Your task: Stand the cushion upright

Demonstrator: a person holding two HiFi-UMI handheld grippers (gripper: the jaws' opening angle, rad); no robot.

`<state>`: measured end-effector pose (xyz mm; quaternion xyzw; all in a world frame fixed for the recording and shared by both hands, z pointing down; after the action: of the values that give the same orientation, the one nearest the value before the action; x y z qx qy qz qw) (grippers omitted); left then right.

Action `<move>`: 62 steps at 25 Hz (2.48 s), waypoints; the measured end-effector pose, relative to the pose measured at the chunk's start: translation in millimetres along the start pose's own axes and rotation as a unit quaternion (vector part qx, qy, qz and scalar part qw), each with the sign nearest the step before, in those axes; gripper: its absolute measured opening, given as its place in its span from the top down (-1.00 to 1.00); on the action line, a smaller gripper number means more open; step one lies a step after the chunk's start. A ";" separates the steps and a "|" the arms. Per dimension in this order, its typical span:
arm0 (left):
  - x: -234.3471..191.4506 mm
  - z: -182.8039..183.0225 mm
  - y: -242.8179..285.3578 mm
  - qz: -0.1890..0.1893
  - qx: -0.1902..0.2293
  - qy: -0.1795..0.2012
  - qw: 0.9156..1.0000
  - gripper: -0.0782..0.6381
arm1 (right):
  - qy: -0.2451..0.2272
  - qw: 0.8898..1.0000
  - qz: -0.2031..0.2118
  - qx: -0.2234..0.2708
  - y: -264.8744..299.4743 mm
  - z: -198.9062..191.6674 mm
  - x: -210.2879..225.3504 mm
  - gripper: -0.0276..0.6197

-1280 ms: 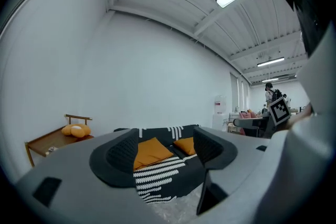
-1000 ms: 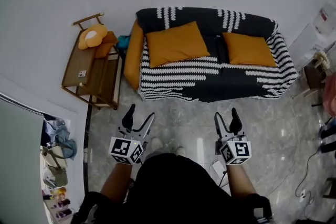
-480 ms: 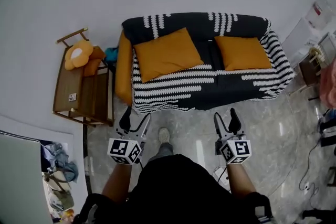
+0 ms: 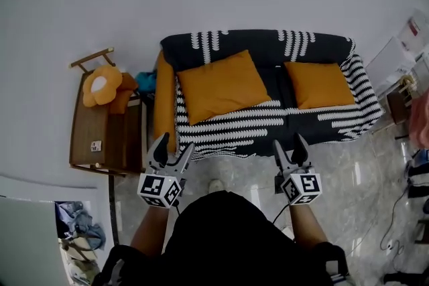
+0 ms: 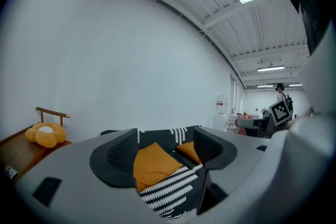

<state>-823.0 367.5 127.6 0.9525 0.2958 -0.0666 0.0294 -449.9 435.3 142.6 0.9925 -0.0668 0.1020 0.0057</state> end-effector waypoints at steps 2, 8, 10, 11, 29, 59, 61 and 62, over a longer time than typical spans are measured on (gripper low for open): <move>-14.5 2.0 4.6 -0.003 -0.002 0.001 1.000 -0.19 | -0.002 1.000 0.000 0.000 13.2 -1.3 -5.5 0.00; -47.5 -2.7 19.6 0.012 -0.015 -0.006 1.000 -0.19 | -0.012 1.000 0.010 -0.006 47.4 -2.8 -15.9 0.00; -51.0 -5.5 26.8 0.012 -0.021 -0.009 1.000 -0.19 | -0.011 1.000 0.007 -0.010 55.4 -4.0 -11.8 0.00; -52.1 -6.2 30.7 0.012 -0.023 -0.009 1.000 -0.19 | -0.008 1.000 0.006 -0.011 59.9 -4.3 -9.1 0.00; -91.7 -21.2 183.0 0.066 -0.047 -0.014 0.997 -0.19 | 0.008 0.997 0.057 -0.049 236.5 -15.5 81.2 -0.02; -140.1 -160.9 319.7 0.145 -0.215 -0.061 0.964 -0.19 | -0.010 0.954 0.100 -0.282 390.8 -161.5 207.2 -0.12; -152.1 -178.5 321.9 0.152 -0.221 -0.073 0.960 -0.19 | -0.014 0.951 0.101 -0.293 398.7 -177.3 208.1 -0.13; -158.2 -188.6 321.8 0.161 -0.223 -0.086 0.958 -0.19 | -0.019 0.949 0.102 -0.299 403.3 -184.7 208.7 -0.14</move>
<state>-749.0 31.9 342.4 0.9473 0.1424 -0.0751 0.2768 -338.6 12.8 365.0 0.9349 -0.1957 0.0584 0.2902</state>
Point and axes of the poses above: the fingertips, and each gripper's own axes: y forward along the fingers, x to its right, z out of its top, the point moved 9 cm from there along -y, backward along the fingers, and after that the axes turned 8 degrees about x, right-handed, at the moved point
